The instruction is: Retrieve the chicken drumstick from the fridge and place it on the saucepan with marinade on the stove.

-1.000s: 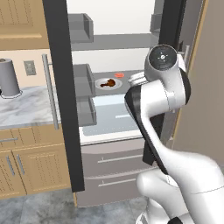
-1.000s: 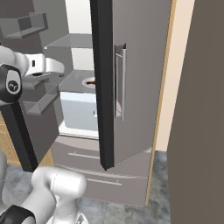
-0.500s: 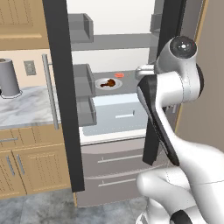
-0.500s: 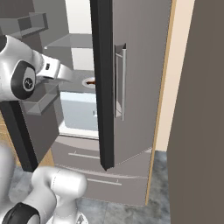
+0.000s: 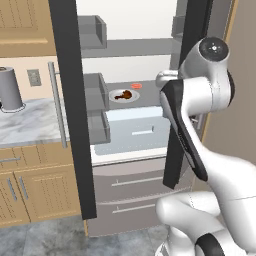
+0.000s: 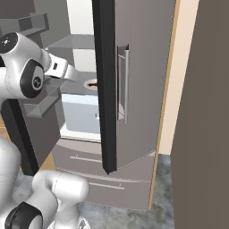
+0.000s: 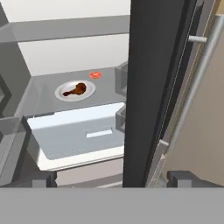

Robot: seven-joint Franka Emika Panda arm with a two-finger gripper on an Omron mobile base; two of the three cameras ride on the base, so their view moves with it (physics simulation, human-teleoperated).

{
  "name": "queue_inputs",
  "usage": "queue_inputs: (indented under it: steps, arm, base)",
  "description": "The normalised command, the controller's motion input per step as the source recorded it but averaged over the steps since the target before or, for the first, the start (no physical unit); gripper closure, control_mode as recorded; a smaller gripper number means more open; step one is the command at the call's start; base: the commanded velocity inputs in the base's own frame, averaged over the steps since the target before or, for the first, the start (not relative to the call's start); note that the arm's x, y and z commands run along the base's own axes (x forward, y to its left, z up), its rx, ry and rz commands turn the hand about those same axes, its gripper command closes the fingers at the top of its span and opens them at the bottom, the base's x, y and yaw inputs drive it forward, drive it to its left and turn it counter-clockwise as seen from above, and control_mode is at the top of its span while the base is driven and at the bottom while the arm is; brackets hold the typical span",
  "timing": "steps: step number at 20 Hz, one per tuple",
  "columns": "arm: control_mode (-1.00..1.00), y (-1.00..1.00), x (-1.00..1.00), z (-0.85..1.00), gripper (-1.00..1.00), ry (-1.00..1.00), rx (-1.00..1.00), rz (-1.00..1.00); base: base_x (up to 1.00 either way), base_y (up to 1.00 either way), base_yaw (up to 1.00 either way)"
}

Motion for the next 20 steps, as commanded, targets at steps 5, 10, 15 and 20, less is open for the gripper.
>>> queue_inputs:
  steps: [5, 10, 15, 20]
  arm:
    - [-1.00, 0.00, 0.38, -0.11, -1.00, 0.00, 0.00, 0.00]
    - [-1.00, 0.00, 0.47, -0.21, -1.00, -0.02, 0.00, 0.00]
    - [-1.00, 0.00, 0.47, -0.22, -1.00, -0.02, 0.00, 0.00]
    - [-1.00, 0.00, 0.46, -0.23, -1.00, -0.03, 0.00, 0.00]
  base:
    - [0.00, 0.00, 0.00]
    - [0.00, 0.00, 0.00]
    - [0.00, 0.00, 0.00]
    - [0.00, 0.00, 0.00]
